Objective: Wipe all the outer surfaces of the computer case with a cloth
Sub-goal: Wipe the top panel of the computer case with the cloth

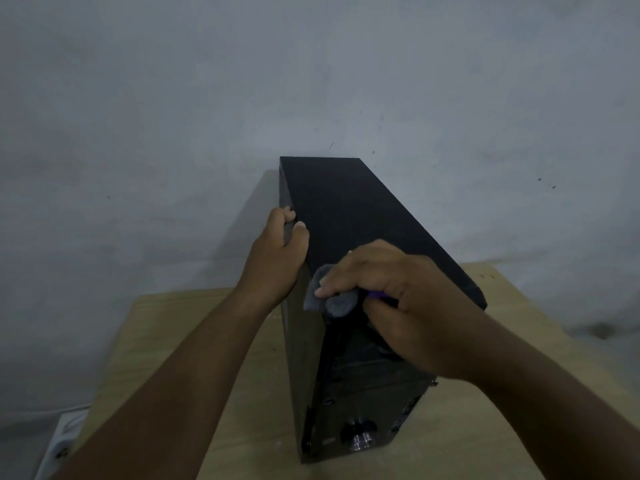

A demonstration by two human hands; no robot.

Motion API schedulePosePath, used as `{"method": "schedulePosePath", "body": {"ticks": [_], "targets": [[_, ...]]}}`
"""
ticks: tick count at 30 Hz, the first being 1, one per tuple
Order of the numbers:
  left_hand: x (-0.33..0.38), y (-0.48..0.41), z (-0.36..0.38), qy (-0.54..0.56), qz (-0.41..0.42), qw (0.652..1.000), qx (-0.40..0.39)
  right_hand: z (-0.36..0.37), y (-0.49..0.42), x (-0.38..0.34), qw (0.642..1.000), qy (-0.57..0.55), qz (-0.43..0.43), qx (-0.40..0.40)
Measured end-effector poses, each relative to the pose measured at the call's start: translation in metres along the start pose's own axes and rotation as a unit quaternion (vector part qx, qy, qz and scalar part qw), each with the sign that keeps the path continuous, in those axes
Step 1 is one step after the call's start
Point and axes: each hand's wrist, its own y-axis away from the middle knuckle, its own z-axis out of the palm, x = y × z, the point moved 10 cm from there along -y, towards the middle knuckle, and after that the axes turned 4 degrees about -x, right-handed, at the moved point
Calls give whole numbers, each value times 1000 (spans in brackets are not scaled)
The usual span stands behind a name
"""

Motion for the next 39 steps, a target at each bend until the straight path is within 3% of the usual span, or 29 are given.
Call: {"method": "schedulePosePath", "body": {"ticks": [6,10,15,21,26,31,33,39], "targets": [[-6,-3,1,-5,-14,1000,-16,2,-30,18,998,9,69,-3],[-6,-2,0,4,-16,1000,-19,4,-24,11,999,18,39,2],[-6,0,3,4,-14,1000,-15,-4,0,6,999,-52,0,-8],[-7,-2,3,1,-15,1000,-14,0,-29,20,994,-3,106,2],[-8,0,5,16,-19,999,-27,4,-25,7,996,35,61,45],[-6,2,5,20,-17,999,-28,-1,2,-2,999,-30,7,17],[-7,3,6,15,-21,999,-33,-11,10,10,997,-63,38,15],[-2,2,5,12,-16,1000,-22,-26,6,34,982,-26,144,121]]}}
